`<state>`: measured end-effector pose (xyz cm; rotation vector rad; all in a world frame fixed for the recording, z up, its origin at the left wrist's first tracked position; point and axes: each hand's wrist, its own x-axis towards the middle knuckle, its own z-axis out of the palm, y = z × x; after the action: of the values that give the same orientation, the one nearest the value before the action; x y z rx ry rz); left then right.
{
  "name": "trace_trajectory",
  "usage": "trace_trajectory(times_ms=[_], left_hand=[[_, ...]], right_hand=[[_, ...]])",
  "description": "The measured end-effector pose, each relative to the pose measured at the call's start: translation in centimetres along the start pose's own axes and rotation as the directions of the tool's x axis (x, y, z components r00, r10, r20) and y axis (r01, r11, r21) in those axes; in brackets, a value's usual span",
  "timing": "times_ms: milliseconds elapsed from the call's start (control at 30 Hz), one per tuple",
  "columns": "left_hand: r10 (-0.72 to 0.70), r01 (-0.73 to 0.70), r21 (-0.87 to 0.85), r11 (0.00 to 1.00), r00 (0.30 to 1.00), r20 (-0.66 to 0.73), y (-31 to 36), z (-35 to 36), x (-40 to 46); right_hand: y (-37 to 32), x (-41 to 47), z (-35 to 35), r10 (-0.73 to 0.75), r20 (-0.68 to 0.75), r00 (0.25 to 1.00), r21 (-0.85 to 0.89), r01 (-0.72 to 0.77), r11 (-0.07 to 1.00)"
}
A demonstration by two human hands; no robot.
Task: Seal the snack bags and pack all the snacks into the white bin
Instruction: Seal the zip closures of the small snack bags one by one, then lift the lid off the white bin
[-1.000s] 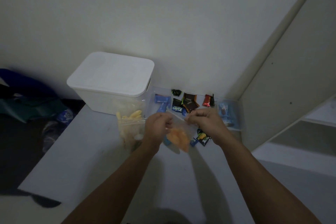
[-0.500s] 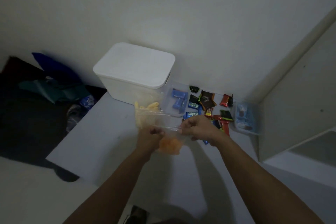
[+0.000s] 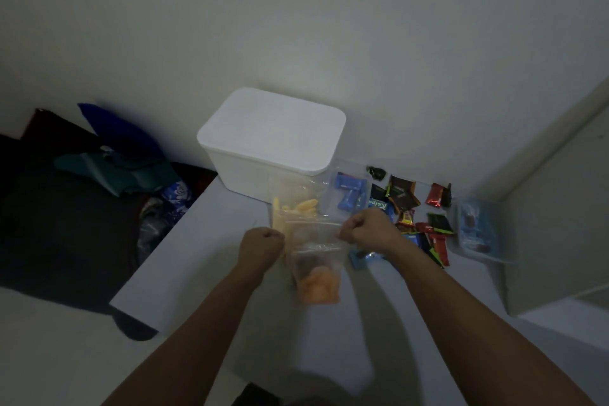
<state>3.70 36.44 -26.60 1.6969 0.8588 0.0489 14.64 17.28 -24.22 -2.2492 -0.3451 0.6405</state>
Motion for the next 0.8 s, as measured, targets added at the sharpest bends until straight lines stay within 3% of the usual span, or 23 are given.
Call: trace_trajectory(times_ms=[233,400,533,667,800], left_hand=[[0.053,-0.064,-0.116,0.991,0.993,-0.101,4.4,-5.1,6.9],[0.128,-0.141,-0.100,0.985,0.983,-0.131,7.3,-8.0,11.9],[0.202,-0.206,-0.001,0.979,0.962,-0.185,9.3,-9.4,15.0],[0.168,-0.144,0.110,0.983,0.949,-0.267,10.0,-11.1,18.3],[0.090,-0.068,0.105,0.992,0.969,-0.230,10.4,-12.5,20.8]], right_hand=[[-4.9,3.6,-2.7,0.006,-0.204,0.979,0.114,0.018,0.993],[-8.0,6.3,-2.9,0.048,-0.313,0.949,0.147,-0.001,0.989],[-9.1,8.6,-2.2,0.128,-0.339,0.932,0.165,-0.074,0.983],[-10.3,10.3,-1.4,0.215,-0.328,0.920,0.147,-0.175,0.973],[-10.6,11.9,-1.0,0.344,-0.276,0.898,0.370,-0.231,0.900]])
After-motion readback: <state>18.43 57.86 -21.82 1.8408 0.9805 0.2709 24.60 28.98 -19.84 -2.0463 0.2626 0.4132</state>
